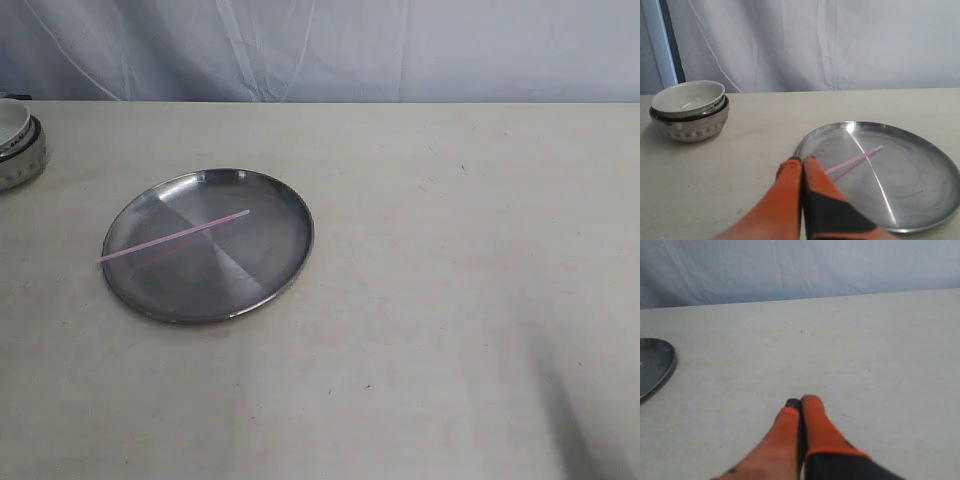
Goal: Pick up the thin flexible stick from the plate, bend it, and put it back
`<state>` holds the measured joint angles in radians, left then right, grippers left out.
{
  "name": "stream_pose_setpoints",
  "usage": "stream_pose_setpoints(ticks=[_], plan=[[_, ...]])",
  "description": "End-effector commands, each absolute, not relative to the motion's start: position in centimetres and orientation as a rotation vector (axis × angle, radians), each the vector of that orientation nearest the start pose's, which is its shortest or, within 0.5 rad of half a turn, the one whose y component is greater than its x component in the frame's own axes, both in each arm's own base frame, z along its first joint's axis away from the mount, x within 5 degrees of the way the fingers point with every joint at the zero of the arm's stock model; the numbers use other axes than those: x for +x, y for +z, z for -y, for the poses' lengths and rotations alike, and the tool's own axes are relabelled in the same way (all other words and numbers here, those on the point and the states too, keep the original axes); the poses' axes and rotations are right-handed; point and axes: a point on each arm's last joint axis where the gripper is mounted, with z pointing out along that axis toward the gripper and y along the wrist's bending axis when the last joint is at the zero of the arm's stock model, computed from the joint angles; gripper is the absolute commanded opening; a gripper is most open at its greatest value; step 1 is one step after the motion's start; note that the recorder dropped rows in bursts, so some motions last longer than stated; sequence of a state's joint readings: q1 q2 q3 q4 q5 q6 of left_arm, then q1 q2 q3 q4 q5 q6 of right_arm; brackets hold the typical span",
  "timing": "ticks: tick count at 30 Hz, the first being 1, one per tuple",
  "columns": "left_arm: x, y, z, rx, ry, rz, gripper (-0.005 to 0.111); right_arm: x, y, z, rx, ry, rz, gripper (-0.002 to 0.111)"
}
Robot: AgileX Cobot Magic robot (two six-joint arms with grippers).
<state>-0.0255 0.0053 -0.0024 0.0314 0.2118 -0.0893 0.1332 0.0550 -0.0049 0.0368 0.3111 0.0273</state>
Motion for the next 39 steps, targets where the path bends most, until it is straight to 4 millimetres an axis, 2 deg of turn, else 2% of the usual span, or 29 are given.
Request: stream_pose_setpoints(ticks=[1,8,11,14,18,22,25,30,35,39], plan=[[5.6,19.5,0.1,-0.026,-0.061,-1.683,0.000,5.7,18.5,-0.8,-0.089,0.119,-1.810,0.000],[5.6,19.5,0.1,-0.024,-0.058,-1.683,0.000,5.9,22.1,-0.7,0.008,0.205,-1.416,0.000],[5.6,19.5,0.1,-0.022,-0.056,-1.683,0.000,5.6,23.6,-0.1,0.241,0.429,-1.229,0.000],[5.6,19.5,0.1,-0.022,-0.056,-1.683,0.000,5.4,24.1,0.5,0.493,0.698,-1.113,0.000],[5.6,19.7,0.0,0.011,-0.016,-1.658,0.000,5.6,23.4,0.3,0.598,0.827,-1.161,0.000],[5.6,21.1,0.1,0.079,0.040,-1.510,0.000,5.7,23.2,0.1,0.605,0.845,-1.199,0.000],[5.3,22.9,0.3,-0.007,-0.094,-1.306,0.000,5.8,23.1,0.1,0.608,0.843,-1.214,0.000],[4.4,25.1,0.4,-0.008,-0.136,-1.044,0.000,5.9,22.9,0.0,0.613,0.840,-1.239,0.000],[4.3,25.2,-0.1,-0.229,-0.407,-1.009,0.000,6.0,22.7,-0.1,0.615,0.838,-1.266,0.000],[4.4,25.2,0.0,-0.235,-0.439,-1.014,0.000,6.1,22.1,-0.5,0.593,0.814,-1.384,0.000]])
